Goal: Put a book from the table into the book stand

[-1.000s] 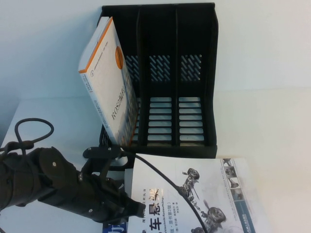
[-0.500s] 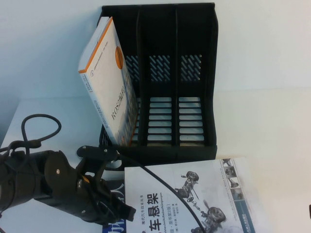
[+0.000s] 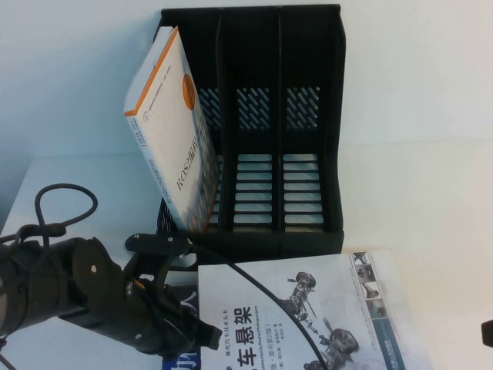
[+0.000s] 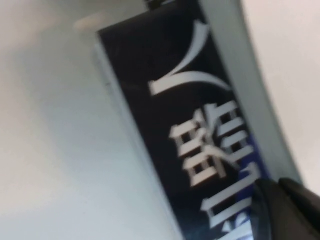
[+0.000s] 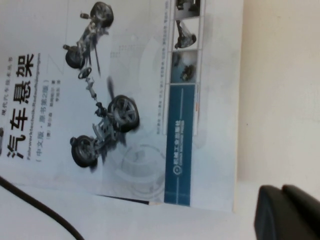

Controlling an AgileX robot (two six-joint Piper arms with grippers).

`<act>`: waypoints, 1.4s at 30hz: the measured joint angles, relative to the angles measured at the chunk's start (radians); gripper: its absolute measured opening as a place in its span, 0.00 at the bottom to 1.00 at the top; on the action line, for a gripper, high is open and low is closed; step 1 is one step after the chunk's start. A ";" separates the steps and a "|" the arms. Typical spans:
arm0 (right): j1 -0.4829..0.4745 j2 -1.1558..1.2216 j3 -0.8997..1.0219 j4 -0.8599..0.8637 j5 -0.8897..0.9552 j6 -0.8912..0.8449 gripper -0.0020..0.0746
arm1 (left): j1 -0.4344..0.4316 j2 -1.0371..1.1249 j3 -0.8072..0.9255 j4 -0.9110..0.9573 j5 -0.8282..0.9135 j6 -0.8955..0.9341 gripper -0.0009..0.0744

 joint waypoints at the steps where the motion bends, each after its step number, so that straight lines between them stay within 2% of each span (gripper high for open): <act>1: 0.000 0.005 0.000 0.008 -0.008 0.003 0.02 | 0.000 0.002 0.000 -0.021 0.000 0.019 0.01; 6: 0.000 0.015 -0.001 0.093 -0.040 0.008 0.06 | 0.000 0.030 0.000 -0.137 -0.006 0.118 0.01; 9: 0.000 0.021 -0.006 0.122 -0.044 -0.005 0.14 | 0.000 0.038 0.000 -0.190 -0.009 0.160 0.01; 15: 0.000 0.084 -0.008 0.126 -0.044 -0.078 0.40 | 0.000 0.044 0.000 -0.207 -0.009 0.204 0.01; 19: 0.000 0.176 -0.014 0.130 -0.051 -0.146 0.45 | 0.000 0.044 0.000 -0.211 -0.016 0.214 0.01; 25: 0.000 0.334 -0.100 0.132 -0.049 -0.170 0.47 | 0.000 0.044 0.000 -0.211 -0.018 0.251 0.01; 31: -0.035 0.484 -0.271 0.125 0.109 -0.174 0.46 | 0.000 0.044 0.000 -0.211 -0.023 0.260 0.01; 37: -0.196 0.560 -0.390 0.155 0.312 -0.252 0.36 | 0.000 0.044 0.000 -0.211 -0.021 0.260 0.01; 42: -0.354 0.563 -0.397 0.290 0.406 -0.364 0.28 | 0.000 0.044 0.000 -0.211 -0.019 0.260 0.01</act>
